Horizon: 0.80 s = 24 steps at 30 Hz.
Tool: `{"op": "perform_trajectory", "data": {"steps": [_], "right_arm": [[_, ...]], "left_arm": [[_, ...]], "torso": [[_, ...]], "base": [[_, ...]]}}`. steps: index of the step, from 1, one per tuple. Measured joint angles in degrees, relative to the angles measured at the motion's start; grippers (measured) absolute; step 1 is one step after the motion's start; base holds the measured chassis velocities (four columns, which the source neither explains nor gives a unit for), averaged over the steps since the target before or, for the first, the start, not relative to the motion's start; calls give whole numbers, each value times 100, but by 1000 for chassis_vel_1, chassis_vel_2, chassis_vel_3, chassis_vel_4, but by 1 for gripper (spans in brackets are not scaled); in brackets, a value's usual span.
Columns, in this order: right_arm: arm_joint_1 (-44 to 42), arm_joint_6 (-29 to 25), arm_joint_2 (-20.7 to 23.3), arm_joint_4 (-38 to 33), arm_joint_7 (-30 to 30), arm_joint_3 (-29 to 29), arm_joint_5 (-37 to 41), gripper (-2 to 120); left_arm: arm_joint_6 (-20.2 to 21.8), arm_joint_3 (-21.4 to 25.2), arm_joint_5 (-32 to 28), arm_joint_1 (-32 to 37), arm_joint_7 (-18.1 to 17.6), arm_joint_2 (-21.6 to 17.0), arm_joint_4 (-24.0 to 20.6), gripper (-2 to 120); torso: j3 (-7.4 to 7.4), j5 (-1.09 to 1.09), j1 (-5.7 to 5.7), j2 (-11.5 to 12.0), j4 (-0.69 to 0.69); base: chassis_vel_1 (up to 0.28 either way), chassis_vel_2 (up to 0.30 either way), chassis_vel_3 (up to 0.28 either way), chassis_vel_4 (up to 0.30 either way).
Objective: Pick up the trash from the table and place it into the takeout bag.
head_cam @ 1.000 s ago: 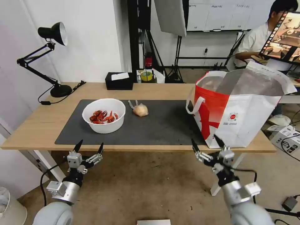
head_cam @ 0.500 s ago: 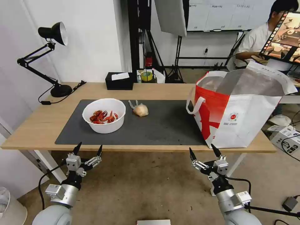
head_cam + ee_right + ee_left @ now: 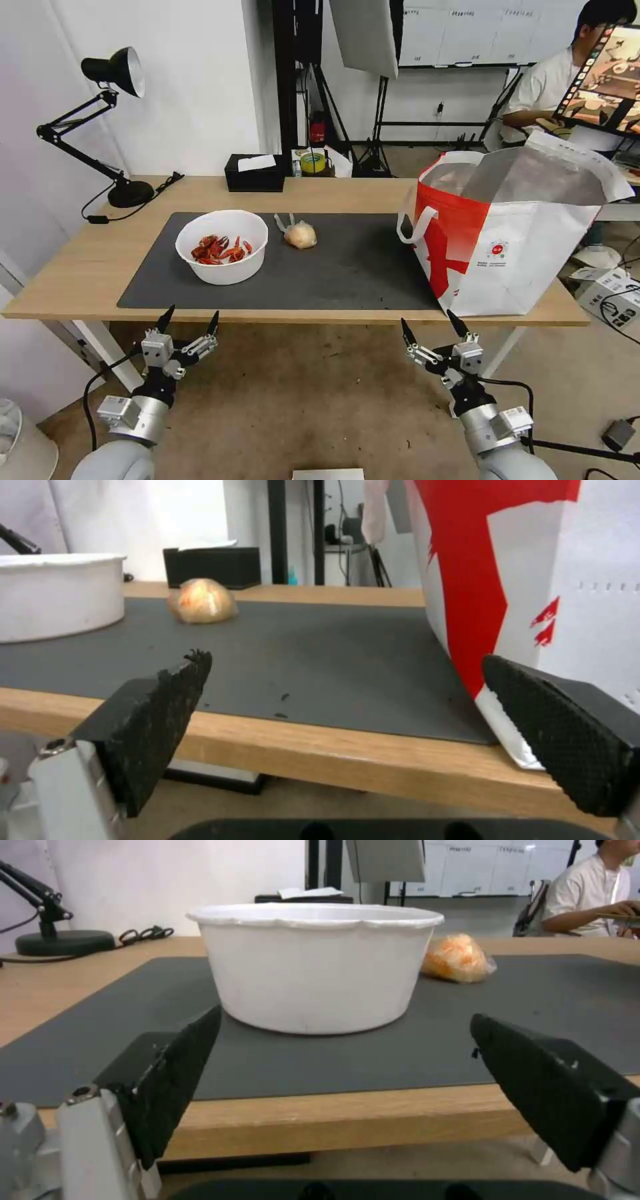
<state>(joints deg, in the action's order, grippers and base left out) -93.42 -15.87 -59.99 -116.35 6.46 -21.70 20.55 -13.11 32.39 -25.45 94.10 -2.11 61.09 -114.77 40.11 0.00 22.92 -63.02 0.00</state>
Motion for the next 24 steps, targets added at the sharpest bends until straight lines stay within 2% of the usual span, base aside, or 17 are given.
{"op": "perform_trajectory", "data": {"steps": [4, 6, 8, 10, 17, 20, 21, 22, 24], "right_arm": [[213, 191, 84, -126, 36, 178, 137, 100], [683, 495, 223, -327, 112, 391, 340, 100], [791, 555, 256, -354, 126, 439, 392, 100], [1452, 854, 493, -407, 198, 750, 660, 100], [2111, 1104, 744, -304, 225, 1088, 904, 100], [3104, 1406, 969, -20, 275, 1566, 1231, 100], [3104, 1406, 969, -20, 275, 1566, 1231, 100], [3676, 1562, 1030, 201, 328, 1886, 1394, 100], [4006, 1655, 1039, 349, 375, 2103, 1502, 100]], "left_arm": [[-17, 4, 0, -1, 0, -1, 0, 100], [-20, -1, 0, -6, 0, -1, -7, 100], [-20, -4, 0, -8, 1, 0, -10, 100], [-20, -9, 0, -11, -3, 4, -29, 100], [-20, 3, 1, -3, -7, -4, -59, 100], [-10, 41, -3, 9, -26, -26, -90, 100], [-10, 41, -3, 9, -26, -26, -90, 100], [-5, 67, -10, 25, -34, -34, -99, 100], [-3, 75, -13, 34, -34, -36, -99, 100]], "torso": [[0, 1, 0, 0, 1], [0, 0, 0, 0, 0], [0, 0, 0, 0, 0], [1, 0, 0, 0, -1], [1, 0, 0, 0, 0], [1, -1, 0, 0, 0], [1, -1, 0, 0, 0], [1, -1, 1, 0, -1], [1, 0, 1, 0, -1]], "base": [[0, 0, 0, 0], [0, 0, 0, 0], [0, 0, 0, 0], [0, 0, 0, 0], [0, 0, 0, 0], [0, 0, 0, 0], [0, 0, 0, 0], [0, 0, 0, 0], [0, 0, 0, 0]]}}
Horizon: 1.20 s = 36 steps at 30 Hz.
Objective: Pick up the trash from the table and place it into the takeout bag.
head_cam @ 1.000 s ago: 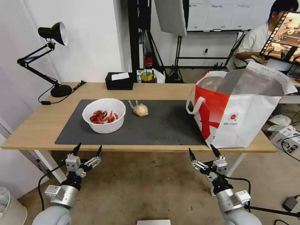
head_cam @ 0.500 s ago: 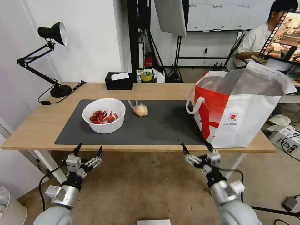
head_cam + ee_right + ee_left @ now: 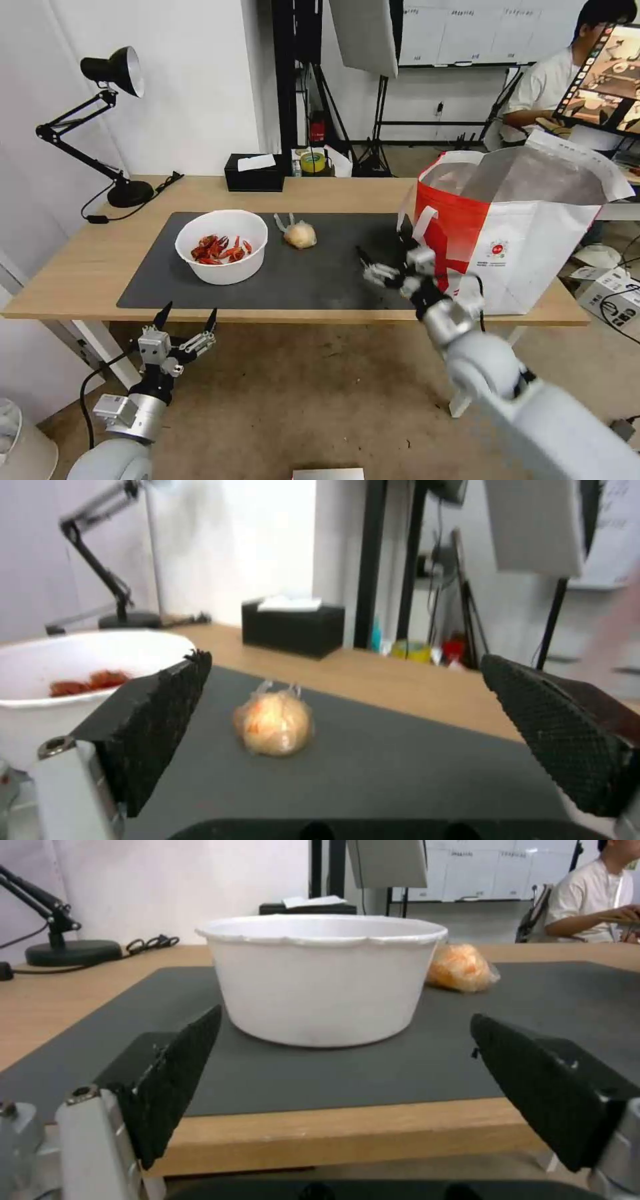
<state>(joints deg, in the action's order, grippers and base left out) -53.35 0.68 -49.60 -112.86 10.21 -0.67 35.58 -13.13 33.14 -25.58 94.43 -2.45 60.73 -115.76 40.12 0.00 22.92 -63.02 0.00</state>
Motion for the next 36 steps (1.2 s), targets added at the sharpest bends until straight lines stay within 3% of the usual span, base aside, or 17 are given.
{"op": "perform_trajectory", "data": {"steps": [1, 2, 4, 6, 7, 18, 25, 36], "right_arm": [[788, 396, -98, 386, 183, 553, 279, 100], [788, 396, -98, 386, 183, 553, 279, 100], [1877, 682, -495, 1136, 438, 1223, 591, 100], [2058, 711, -588, 1310, 466, 1335, 636, 100], [2769, 780, -1088, 2193, 504, 1761, 706, 100], [3723, 1234, -2504, 4468, 221, 2060, 798, 100], [4008, 1474, -3049, 5238, -21, 2150, 659, 100], [4065, 1959, -3220, 5507, -228, 2194, 511, 100]], "left_arm": [[2, 17, -5, 24, 1, 9, 0, 100], [2, 17, -5, 24, 1, 9, 0, 100], [4, 15, -6, 30, 1, 61, 26, 100], [4, 12, -6, 30, 1, 70, 31, 100], [6, -1, -3, 25, -1, 94, 57, 100], [9, 9, -7, 23, -1, 60, 121, 100], [8, 12, -25, 8, -2, 35, 155, 100], [-11, 24, -50, -1, -6, 49, 157, 100]], "torso": [[0, 1, 0, 0, 1], [0, 1, 0, 0, 1], [0, -1, 0, 0, -1], [0, -1, 0, 0, -1], [0, -2, 1, 0, 0], [0, -1, 0, 0, 0], [-1, -1, 0, 0, -1], [-1, 0, 0, -1, 0]], "base": [[0, 0, 0, 0], [0, 0, 0, 0], [0, 0, 0, 0], [0, 0, 0, 0], [0, 0, 0, 0], [0, 0, 0, 0], [0, 0, 0, 0], [0, 0, 0, 0]]}}
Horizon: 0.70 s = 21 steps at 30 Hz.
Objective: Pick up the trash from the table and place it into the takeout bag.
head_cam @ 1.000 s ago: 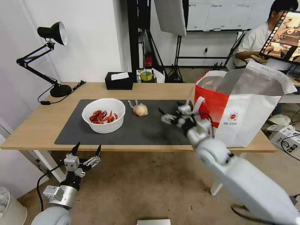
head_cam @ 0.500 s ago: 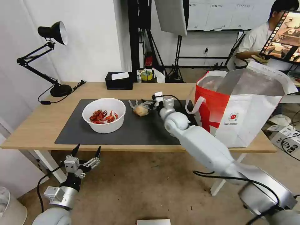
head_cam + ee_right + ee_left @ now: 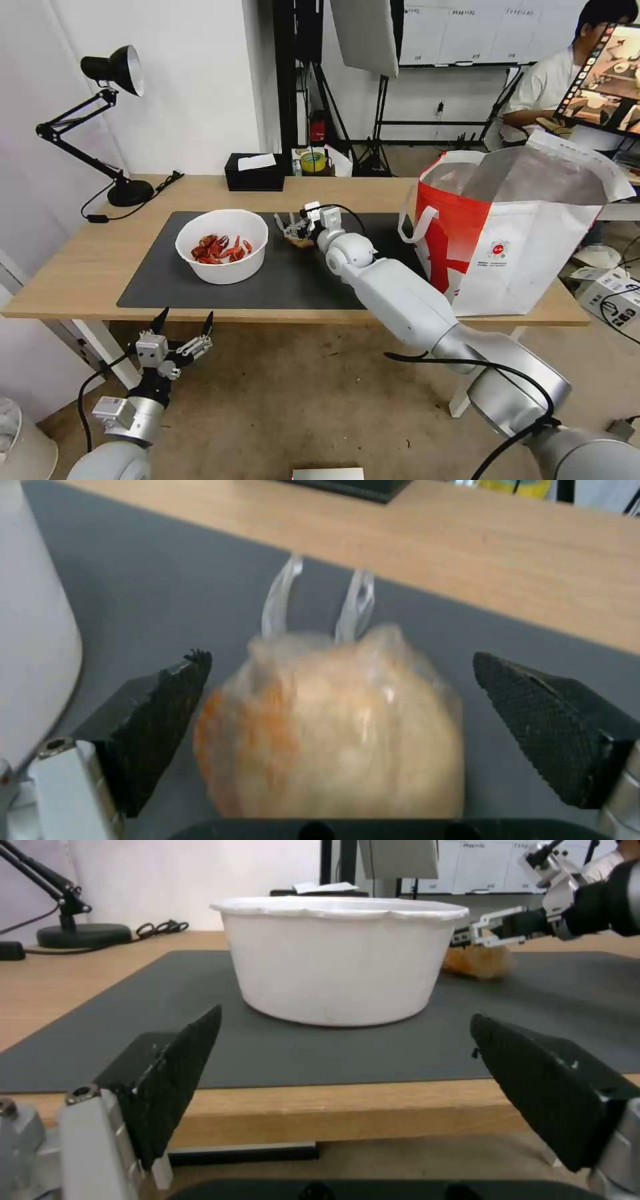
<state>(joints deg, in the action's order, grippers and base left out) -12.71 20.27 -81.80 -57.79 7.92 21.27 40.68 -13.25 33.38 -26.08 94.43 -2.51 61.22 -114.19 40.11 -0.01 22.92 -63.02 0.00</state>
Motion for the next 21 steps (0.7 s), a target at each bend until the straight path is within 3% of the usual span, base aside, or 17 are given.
{"op": "perform_trajectory", "data": {"steps": [12, 16, 18, 21], "right_arm": [[-48, 192, 31, -49, -31, 36, -32, 100], [-78, 223, 25, -54, -33, 40, -41, 94], [-114, 235, 22, -74, -32, 37, -35, 82], [-136, 243, 30, -97, -30, 36, -30, 75]], "left_arm": [[-2, -16, 0, -6, -3, 29, -38, 100], [-6, 3, -1, 14, -5, 28, -49, 100], [-11, 24, 0, 34, -6, 24, -55, 100], [-15, 29, 0, 48, -6, 22, -63, 100]], "torso": [[0, 0, 0, 0, 0], [0, 1, 0, 0, 0], [0, 1, 0, 0, 0], [0, 1, 0, 0, 0]], "base": [[0, 0, 0, 0], [0, 0, 0, 0], [0, 0, 0, 0], [0, 0, 0, 0]]}}
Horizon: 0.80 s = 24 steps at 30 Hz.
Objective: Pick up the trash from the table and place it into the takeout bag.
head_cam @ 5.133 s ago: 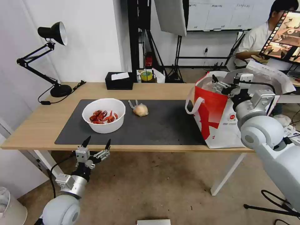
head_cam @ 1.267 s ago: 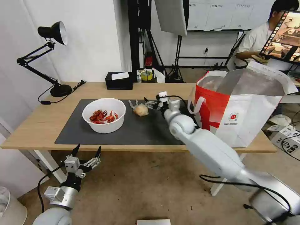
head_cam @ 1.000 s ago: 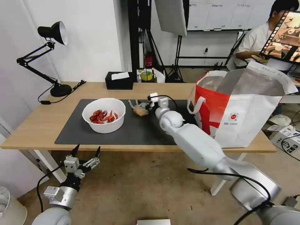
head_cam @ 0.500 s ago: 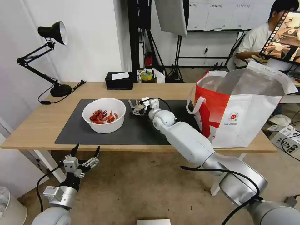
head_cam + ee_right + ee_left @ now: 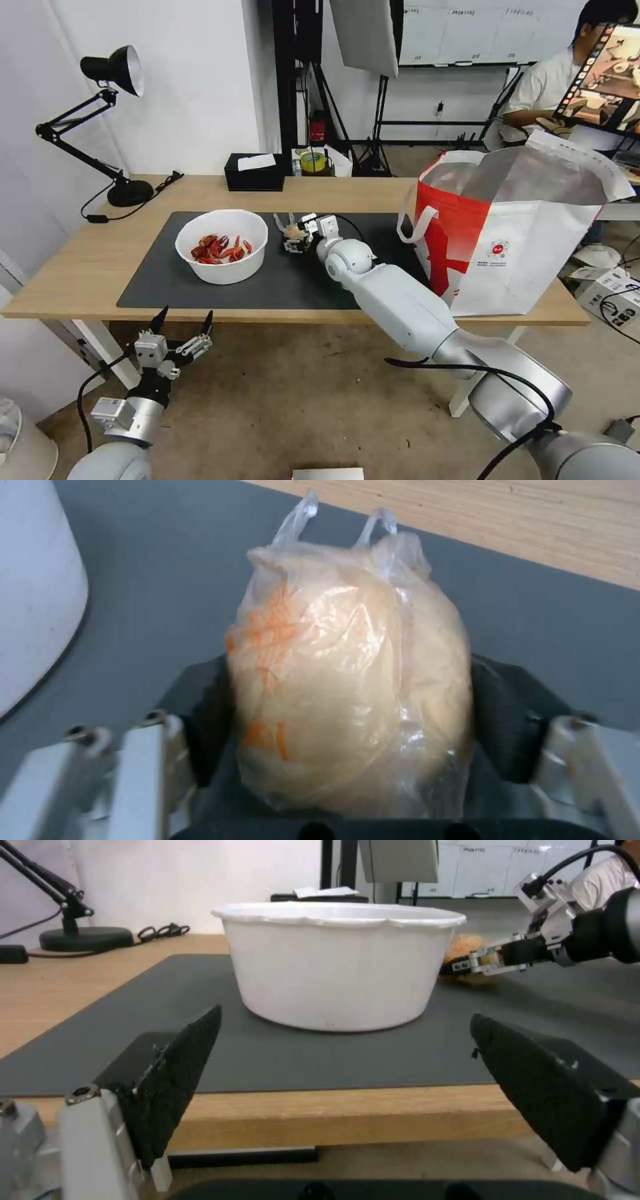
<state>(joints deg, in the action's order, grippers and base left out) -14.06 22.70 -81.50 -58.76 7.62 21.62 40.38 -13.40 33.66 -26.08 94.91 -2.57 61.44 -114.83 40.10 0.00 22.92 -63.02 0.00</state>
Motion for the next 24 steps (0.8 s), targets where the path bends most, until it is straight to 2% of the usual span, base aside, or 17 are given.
{"op": "perform_trajectory", "data": {"steps": [2, 3, 5, 9, 12, 17, 19, 20, 21, 24], "right_arm": [[-24, 23, 25, -44, 16, -2, 8, 65], [-24, 23, 25, -44, 16, -2, 8, 65], [-44, 25, 58, -72, 37, -10, 11, 51], [-75, 6, 84, -99, 55, -26, 11, 43], [-207, -335, 195, -218, 108, -26, -66, 25], [-295, -534, 292, -378, 137, -35, -186, 17], [-547, -946, 567, -913, 254, -108, -577, 9], [-843, -1380, 822, -1426, 437, -192, -1021, 8], [-843, -1380, 822, -1426, 437, -192, -1021, 8], [-1524, -2081, 1201, -2309, 635, -494, -1846, 8]], "left_arm": [[-6, 0, 0, 19, 0, 0, -11, 100], [-6, 0, 0, 19, 0, 0, -11, 100], [-10, -7, 1, 19, 0, 8, -14, 100], [-10, -12, 2, 18, 1, 11, -19, 100], [-12, -19, 5, 20, 10, 11, -20, 100], [-13, -20, 6, 22, 11, 9, -25, 100], [-13, -19, 5, 33, 11, 6, -46, 100], [-14, -19, 5, 39, 11, 8, -52, 100], [-14, -19, 5, 39, 11, 8, -52, 100], [-17, -75, 20, 29, 11, 31, -52, 100]], "torso": [[0, 0, 0, 0, 0], [0, 0, 0, 0, 0], [0, 0, 0, 0, 0], [0, 0, 0, 0, 0], [0, 0, 0, 0, 0], [0, 0, 0, 0, -1], [0, 0, 0, 0, -1], [0, 1, 0, 0, 0], [0, 1, 0, 0, 0], [0, 1, 0, 0, 0]], "base": [[0, 0, 0, 0], [0, 0, 0, 0], [0, 0, 0, 0], [0, 0, 0, 0], [0, 0, 0, 0], [0, 0, 0, 0], [0, 0, 0, 0], [0, 0, 0, 0], [0, 0, 0, 0], [0, 0, 0, 0]]}}
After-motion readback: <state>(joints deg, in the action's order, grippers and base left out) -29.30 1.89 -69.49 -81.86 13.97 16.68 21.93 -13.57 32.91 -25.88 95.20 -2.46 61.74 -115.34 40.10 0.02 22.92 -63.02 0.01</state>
